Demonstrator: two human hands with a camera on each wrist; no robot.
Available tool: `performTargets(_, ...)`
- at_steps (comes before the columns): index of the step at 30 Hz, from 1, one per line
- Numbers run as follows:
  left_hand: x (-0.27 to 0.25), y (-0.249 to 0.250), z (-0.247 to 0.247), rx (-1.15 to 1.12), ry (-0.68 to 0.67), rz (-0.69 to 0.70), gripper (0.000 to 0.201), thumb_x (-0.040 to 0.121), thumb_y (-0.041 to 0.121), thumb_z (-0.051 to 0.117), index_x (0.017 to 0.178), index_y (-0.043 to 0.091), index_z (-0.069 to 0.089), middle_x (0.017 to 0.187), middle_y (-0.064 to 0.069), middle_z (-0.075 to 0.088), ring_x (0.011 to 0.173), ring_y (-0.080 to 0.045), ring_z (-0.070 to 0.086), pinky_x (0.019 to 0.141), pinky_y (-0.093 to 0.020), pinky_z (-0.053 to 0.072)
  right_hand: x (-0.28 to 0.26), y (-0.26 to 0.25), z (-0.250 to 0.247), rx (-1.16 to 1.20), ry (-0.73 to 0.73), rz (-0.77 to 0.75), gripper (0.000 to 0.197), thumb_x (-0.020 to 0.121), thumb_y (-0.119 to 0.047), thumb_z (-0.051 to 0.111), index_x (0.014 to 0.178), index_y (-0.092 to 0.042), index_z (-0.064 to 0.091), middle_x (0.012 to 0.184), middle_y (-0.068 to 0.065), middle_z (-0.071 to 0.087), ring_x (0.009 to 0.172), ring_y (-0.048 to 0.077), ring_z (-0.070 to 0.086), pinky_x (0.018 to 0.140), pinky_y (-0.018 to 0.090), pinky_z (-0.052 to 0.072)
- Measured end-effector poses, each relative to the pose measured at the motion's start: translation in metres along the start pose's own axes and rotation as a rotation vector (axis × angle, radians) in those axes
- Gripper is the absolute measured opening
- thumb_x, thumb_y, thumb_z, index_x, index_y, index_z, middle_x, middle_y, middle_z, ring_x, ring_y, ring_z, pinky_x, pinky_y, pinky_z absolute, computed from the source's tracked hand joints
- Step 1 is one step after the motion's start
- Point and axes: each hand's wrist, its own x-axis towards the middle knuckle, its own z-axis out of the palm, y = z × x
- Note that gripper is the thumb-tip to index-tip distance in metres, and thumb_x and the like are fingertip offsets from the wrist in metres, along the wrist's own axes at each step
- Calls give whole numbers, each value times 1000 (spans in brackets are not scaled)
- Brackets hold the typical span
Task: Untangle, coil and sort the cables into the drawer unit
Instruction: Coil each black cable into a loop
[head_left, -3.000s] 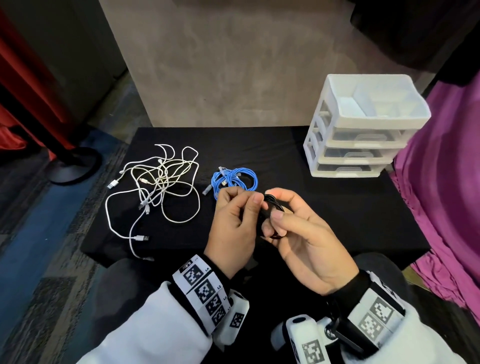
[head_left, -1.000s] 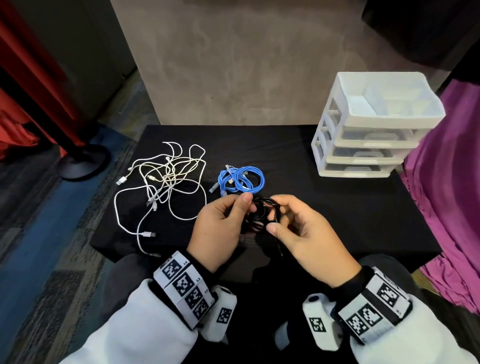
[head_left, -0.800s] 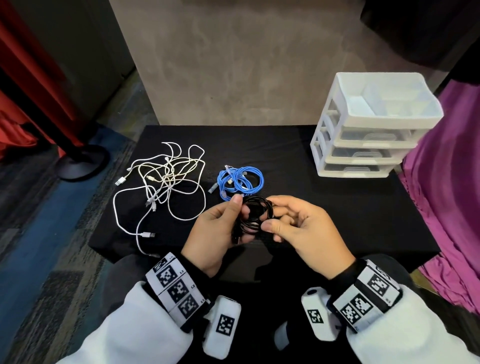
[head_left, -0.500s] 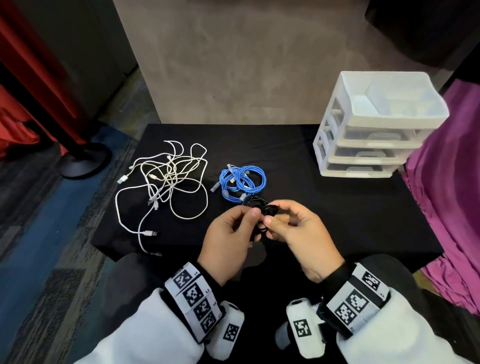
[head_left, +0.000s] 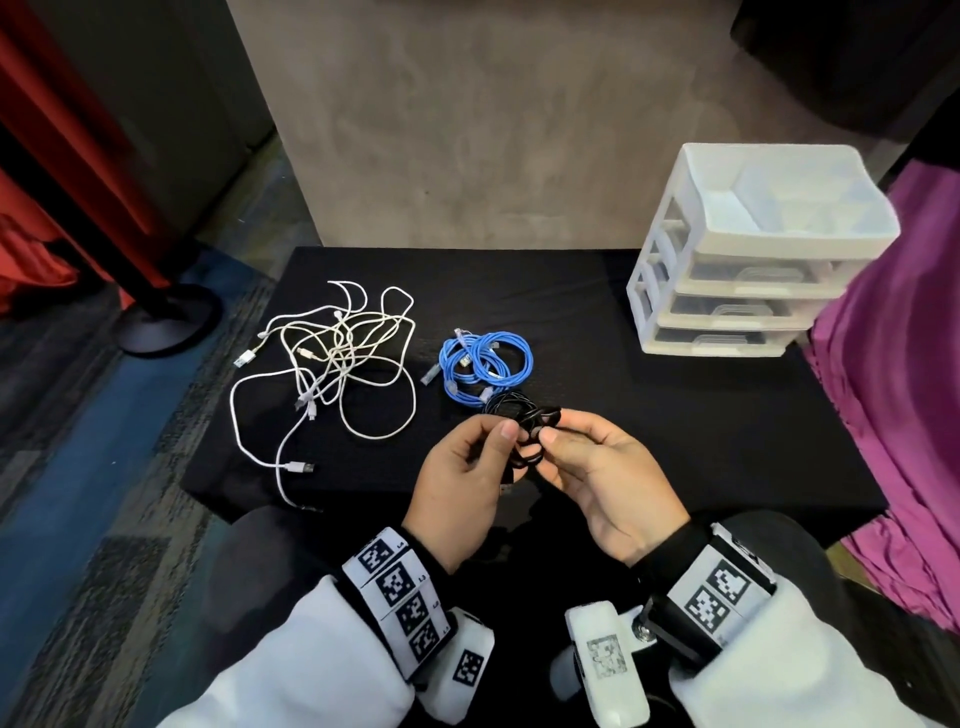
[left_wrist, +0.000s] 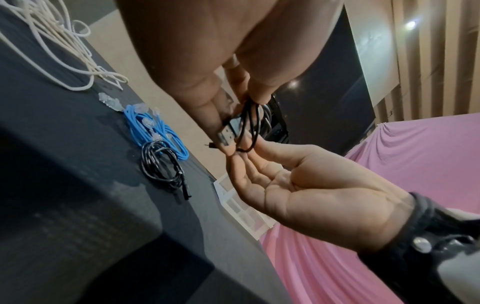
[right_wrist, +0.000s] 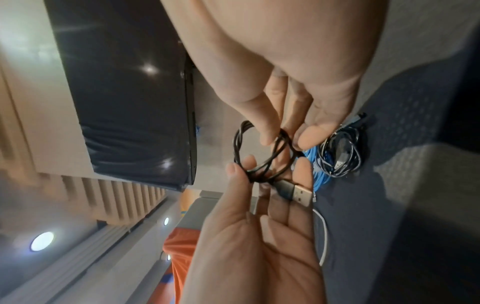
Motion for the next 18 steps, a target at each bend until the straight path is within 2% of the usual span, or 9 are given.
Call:
performTargets(2, 2, -5, -3, -6, -21, -29, 22, 104, 25, 57, 95, 12, 72, 88, -7, 73, 88, -20, 69, 91, -52, 57, -2, 1, 3, -11, -12, -25, 31, 93, 14, 63, 124, 9, 61, 97, 22, 78, 82, 26, 79, 69, 30, 64)
performTargets(5, 2, -9, -6, -49, -20, -86, 25, 102, 34, 58, 93, 16, 72, 88, -5, 72, 87, -24, 67, 93, -57, 54, -3, 2, 4, -30, -3, 22, 32, 91, 14, 65, 123, 8, 62, 106, 28, 76, 84, 29, 78, 69, 34, 65)
performTargets(7, 3, -11, -6, -80, 7, -121, 27, 102, 35, 58, 91, 15, 72, 85, -4, 71, 84, -22, 66, 89, -54, 54, -2, 2, 2, -36, 5, 56, 33, 91, 13, 67, 122, 6, 63, 113, 28, 74, 88, 28, 76, 73, 33, 66)
performTargets(9, 5, -14, -5, -55, 50, -133, 27, 104, 31, 56, 90, 14, 71, 84, -5, 73, 81, -19, 67, 85, -48, 55, -1, 2, 2, -57, 26, 39, 30, 90, 12, 68, 118, -1, 65, 107, 21, 77, 86, 23, 73, 72, 26, 61)
performTargets(11, 8, -17, -6, 40, 99, -110, 29, 105, 29, 54, 89, 15, 73, 88, -5, 76, 84, -14, 68, 87, -36, 54, -1, 3, 4, -66, 16, 6, 26, 91, 11, 68, 109, -8, 64, 100, 17, 75, 81, 18, 70, 69, 24, 57)
performTargets(14, 12, -15, -7, 119, 141, -80, 29, 106, 28, 53, 90, 15, 74, 88, 1, 77, 83, -3, 67, 81, -18, 50, -3, 5, 7, -87, -27, -5, 23, 93, 9, 67, 105, -10, 62, 94, 13, 72, 75, 15, 65, 66, 22, 57)
performTargets(16, 14, -14, -8, 142, 135, -81, 28, 105, 29, 53, 91, 16, 74, 88, 2, 77, 83, -4, 68, 80, -18, 51, -3, 6, 7, -91, -35, -31, 22, 93, 9, 66, 105, -10, 62, 91, 12, 72, 75, 14, 66, 67, 23, 56)
performTargets(17, 15, -14, -9, 138, 116, -94, 28, 105, 30, 53, 92, 16, 74, 87, 1, 76, 83, -8, 68, 82, -24, 54, -2, 6, 6, -88, -33, -44, 22, 94, 8, 66, 106, -9, 62, 91, 11, 72, 75, 14, 68, 68, 23, 56)
performTargets(18, 16, -14, -11, 116, 76, -124, 27, 106, 30, 53, 93, 17, 74, 87, -1, 76, 83, -14, 69, 86, -34, 58, -1, 5, 6, -80, -31, -51, 22, 94, 8, 65, 107, -9, 63, 91, 12, 73, 75, 14, 70, 69, 23, 56)
